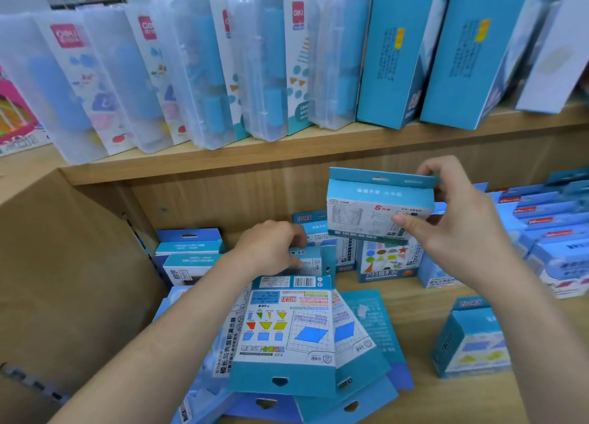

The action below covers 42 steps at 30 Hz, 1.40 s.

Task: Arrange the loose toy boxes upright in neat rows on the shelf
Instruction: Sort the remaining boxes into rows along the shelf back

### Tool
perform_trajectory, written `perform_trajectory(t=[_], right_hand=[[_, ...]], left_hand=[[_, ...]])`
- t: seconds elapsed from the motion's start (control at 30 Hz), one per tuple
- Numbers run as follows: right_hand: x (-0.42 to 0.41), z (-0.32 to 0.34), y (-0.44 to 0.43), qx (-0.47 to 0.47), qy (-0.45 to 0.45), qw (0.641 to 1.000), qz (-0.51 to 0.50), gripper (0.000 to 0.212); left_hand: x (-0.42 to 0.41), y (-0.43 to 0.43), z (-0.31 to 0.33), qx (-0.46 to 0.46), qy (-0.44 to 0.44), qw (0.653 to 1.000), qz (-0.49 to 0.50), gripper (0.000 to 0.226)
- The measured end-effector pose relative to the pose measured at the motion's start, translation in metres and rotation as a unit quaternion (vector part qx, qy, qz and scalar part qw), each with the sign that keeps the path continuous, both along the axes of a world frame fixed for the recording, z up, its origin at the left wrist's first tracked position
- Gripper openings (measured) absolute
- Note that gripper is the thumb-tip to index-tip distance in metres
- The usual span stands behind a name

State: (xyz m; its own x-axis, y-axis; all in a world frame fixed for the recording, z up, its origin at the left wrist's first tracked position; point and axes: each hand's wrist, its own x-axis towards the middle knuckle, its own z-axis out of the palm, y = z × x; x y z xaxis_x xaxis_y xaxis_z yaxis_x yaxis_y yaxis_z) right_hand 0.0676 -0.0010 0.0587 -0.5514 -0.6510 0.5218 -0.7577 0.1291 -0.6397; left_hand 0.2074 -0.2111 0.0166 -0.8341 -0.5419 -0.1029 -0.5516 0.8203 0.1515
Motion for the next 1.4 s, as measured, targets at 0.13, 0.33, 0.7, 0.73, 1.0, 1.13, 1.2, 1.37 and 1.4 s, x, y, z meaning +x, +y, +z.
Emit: perform_trajectory(t=[0.13, 0.33, 0.7, 0.73, 1.0, 1.13, 1.2, 1.37, 1.4], right_hand=[[-0.002, -0.004, -0.002, 0.000, -0.024, 1.000, 0.002, 0.048], [-0.014, -0.009, 0.006, -0.035, -0.095, 0.995, -0.012, 0.047], [-0.011, -0.011, -0.004, 0.009, -0.129, 0.991, 0.040, 0.047], [-0.011, -0.013, -0.004, 0.013, -0.136, 0.990, 0.041, 0.047], [-0.016, -0.018, -0.004, 0.021, -0.165, 0.985, 0.047, 0.048], [-0.013, -0.019, -0.012, 0.042, -0.152, 0.986, 0.059, 0.046], [-0.011, -0.020, -0.016, 0.049, -0.139, 0.987, 0.061, 0.046], [-0.009, -0.027, -0.023, 0.060, -0.135, 0.986, 0.071, 0.046], [-0.010, -0.027, -0.023, 0.062, -0.135, 0.986, 0.072, 0.046]], left_hand=[[-0.001, -0.002, -0.003, 0.008, -0.002, 1.000, 0.012, 0.040], [0.046, -0.023, -0.004, 0.073, 0.241, 0.963, 0.101, 0.034], [0.063, -0.030, -0.006, 0.003, 0.281, 0.952, 0.125, 0.086], [0.061, -0.030, -0.009, -0.010, 0.279, 0.952, 0.129, 0.087], [0.059, -0.039, -0.033, 0.005, 0.319, 0.936, 0.152, 0.071], [0.055, -0.040, -0.033, -0.111, 0.220, 0.956, 0.159, 0.061], [0.052, -0.041, -0.025, -0.176, 0.157, 0.956, 0.177, 0.057], [0.040, -0.040, -0.013, -0.258, 0.050, 0.951, 0.162, 0.039], [0.039, -0.040, -0.012, -0.274, 0.037, 0.949, 0.149, 0.038]])
